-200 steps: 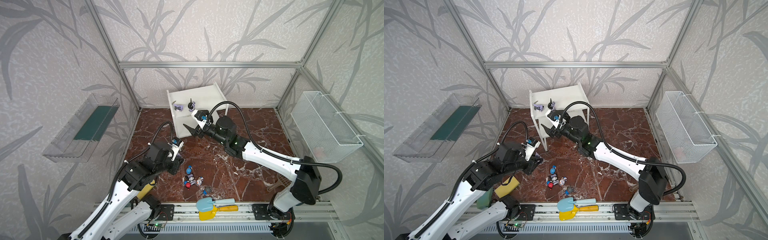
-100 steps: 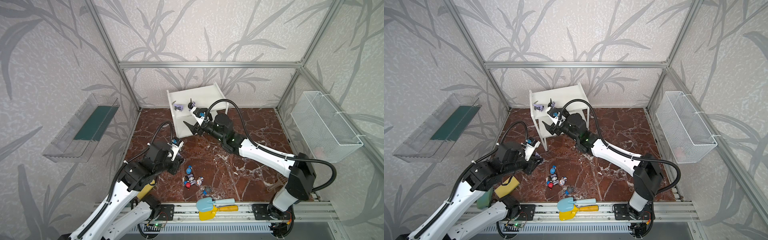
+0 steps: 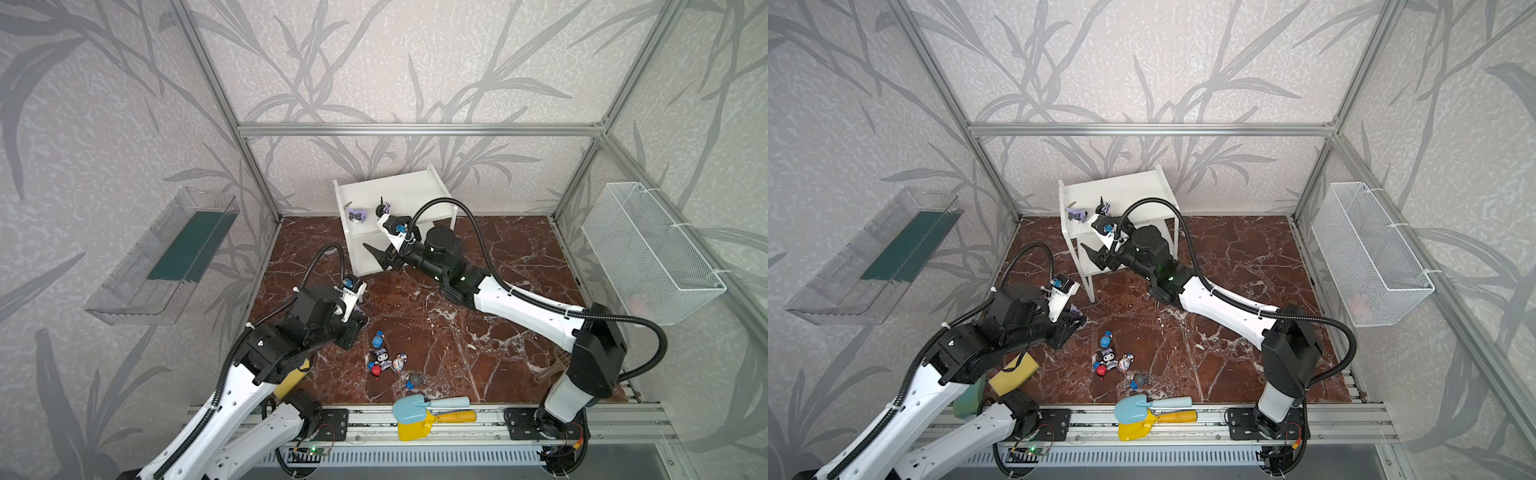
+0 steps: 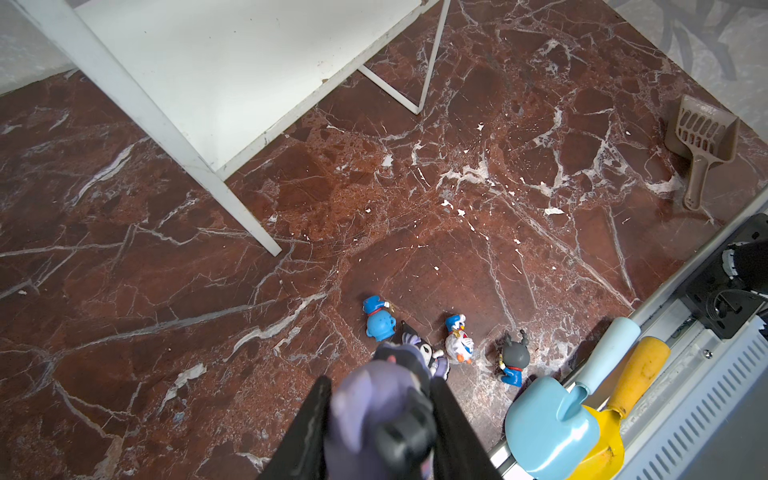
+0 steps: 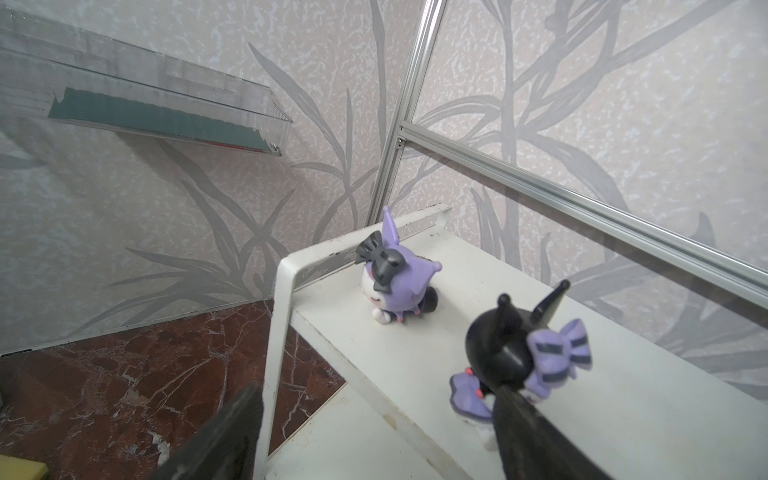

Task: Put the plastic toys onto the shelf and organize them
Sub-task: 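Lower the purple-hooded figure onto the top shelf beside the other figures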

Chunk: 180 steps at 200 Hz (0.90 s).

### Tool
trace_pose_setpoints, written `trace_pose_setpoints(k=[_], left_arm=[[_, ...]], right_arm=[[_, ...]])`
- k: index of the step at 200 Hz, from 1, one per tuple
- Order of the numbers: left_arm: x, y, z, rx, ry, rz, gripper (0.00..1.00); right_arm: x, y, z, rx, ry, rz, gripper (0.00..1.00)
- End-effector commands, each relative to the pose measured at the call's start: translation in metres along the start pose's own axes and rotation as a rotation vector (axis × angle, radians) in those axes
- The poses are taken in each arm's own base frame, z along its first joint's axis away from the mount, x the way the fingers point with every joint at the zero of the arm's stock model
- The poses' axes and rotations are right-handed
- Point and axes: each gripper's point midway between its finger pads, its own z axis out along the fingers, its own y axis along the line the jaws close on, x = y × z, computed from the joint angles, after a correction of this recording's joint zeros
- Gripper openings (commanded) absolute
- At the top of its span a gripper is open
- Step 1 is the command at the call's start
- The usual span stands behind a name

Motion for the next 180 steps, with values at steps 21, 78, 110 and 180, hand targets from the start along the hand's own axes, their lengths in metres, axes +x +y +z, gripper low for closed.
trace_pose_setpoints(k=[21, 78, 110, 180], left_arm=[[0.0, 0.0, -0.002, 0.002, -0.016, 0.005, 0.32], [0.0, 0.0, -0.003, 0.001, -0.018, 0.005, 0.32], [-0.001, 0.0, -0.003, 0.001, -0.021, 0.006, 0.32], [-0.001, 0.0, -0.002, 0.001, -0.019, 0.006, 0.32]], right_arm=[[-0.026, -0.005, 0.001, -0.003, -0.063, 0.005, 0.87], [-0.015, -0.001, 0.011, -0.017, -0.045, 0.012, 0.87], [-0.016, -0.004, 0.004, -0.001, -0.05, 0.012, 0.87], [-0.026, -0.017, -0.006, 0.048, -0.056, -0.009, 0.87]])
